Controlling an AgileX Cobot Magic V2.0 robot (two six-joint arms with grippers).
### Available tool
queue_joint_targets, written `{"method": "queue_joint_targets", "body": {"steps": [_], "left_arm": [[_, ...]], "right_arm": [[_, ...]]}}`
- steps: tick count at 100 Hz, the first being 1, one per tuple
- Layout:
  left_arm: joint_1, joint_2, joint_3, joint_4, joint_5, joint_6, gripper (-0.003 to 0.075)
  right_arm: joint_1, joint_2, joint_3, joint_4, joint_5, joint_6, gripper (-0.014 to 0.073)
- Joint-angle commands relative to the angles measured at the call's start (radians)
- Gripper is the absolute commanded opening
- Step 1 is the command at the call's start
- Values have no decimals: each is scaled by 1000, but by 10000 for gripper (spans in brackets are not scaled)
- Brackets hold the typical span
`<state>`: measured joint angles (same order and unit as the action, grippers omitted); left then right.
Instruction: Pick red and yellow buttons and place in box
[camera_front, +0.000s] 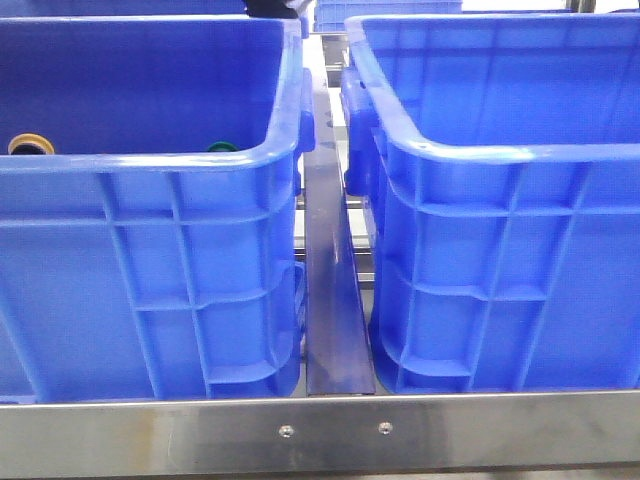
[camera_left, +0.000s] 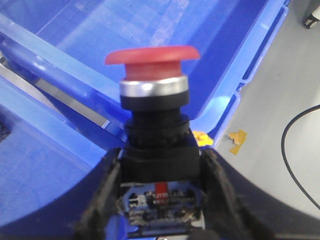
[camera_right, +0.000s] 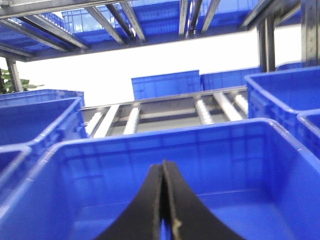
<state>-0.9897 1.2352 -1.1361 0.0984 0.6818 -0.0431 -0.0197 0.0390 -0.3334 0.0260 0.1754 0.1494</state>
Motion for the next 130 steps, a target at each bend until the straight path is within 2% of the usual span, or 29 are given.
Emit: {"method": "queue_joint_targets", "body": {"steps": [1,10,24,47,56,73,78,83,91,101,130], "left_arm": [[-8,-31,-26,3,-66,-3,-20],[-8,-31,-26,3,-66,-3,-20],[-8,-31,-26,3,-66,-3,-20],[-8,-31,-26,3,-64,-3,-20],[-8,-31,-26,3,-64,-3,-20],[-8,-31,-26,3,-64,-3,-20],[-8,-31,-26,3,-64,-3,-20],[-8,-31,-26,3,-64,-3,-20],[-8,-31,-26,3,-61,-3,-20],[-8,-31,-26,3,-57,-3,-20],[-8,-31,-26,3,-57,-3,-20]], "right_arm": [[2,98,-184,45,147,9,-69],[2,204,-337,76,336,9,-69],[2,341,-506,154,534,9,-69],[2,438,-548,196,613,7,-39],[2,456,-548,217,632,4,85],[2,467,-548,321,634,4,453],[2,472,-548,354,631,4,526],[2,477,-548,401,627,4,563],[2,499,-548,472,627,-3,557],[2,549,-548,581,633,-75,557],[3,779,-548,1066,720,-486,557]]}}
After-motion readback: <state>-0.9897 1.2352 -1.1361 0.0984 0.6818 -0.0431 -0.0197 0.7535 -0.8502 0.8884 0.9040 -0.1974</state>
